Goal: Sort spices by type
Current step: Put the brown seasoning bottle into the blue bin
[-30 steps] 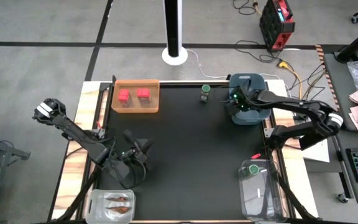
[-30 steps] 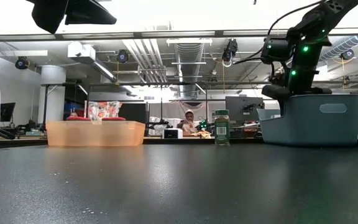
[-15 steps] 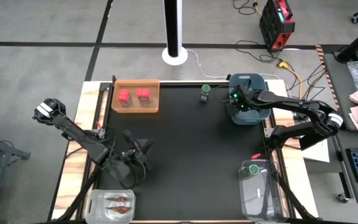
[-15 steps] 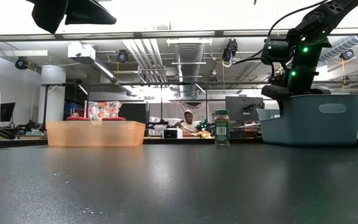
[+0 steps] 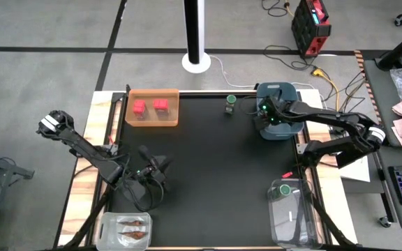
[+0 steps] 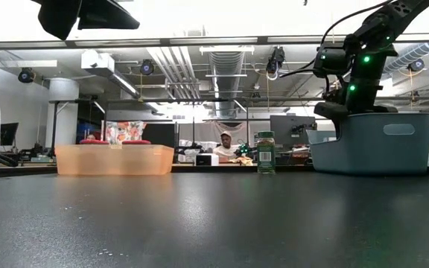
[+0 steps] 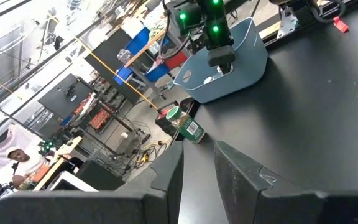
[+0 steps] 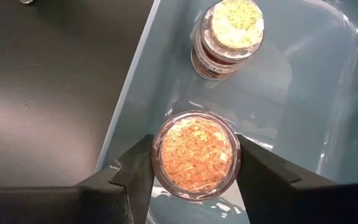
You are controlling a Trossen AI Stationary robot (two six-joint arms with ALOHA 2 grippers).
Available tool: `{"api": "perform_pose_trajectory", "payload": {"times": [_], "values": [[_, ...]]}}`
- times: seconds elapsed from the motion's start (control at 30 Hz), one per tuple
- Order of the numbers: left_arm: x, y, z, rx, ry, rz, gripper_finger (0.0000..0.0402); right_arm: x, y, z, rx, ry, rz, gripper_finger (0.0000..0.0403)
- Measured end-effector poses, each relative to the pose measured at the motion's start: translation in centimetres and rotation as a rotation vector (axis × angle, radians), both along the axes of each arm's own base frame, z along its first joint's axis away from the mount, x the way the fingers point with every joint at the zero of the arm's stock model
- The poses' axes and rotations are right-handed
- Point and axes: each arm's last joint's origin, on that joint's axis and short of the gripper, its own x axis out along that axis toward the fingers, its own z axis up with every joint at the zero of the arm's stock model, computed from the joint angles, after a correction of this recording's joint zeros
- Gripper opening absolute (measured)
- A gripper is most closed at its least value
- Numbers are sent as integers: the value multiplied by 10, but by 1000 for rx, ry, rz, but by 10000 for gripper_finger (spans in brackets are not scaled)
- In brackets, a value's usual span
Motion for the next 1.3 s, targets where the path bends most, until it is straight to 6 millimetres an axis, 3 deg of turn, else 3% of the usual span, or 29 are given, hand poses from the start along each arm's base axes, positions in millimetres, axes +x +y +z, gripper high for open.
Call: {"api": "perform_pose_trajectory", "payload": {"times": [0.13,0.6,1.17,1.3], "values": [[0,0,0,0,0,0,75,0,0,0,0,1,2,184],[0,0,0,0,0,0,75,3,-3,10,-21,-12,3,252],[0,0,0,-24,-16,-1,75,7,-6,52,-41,-45,1,243],[3,-5,-2,-123,18,-174,75,8,-6,76,-34,-16,32,246]]}}
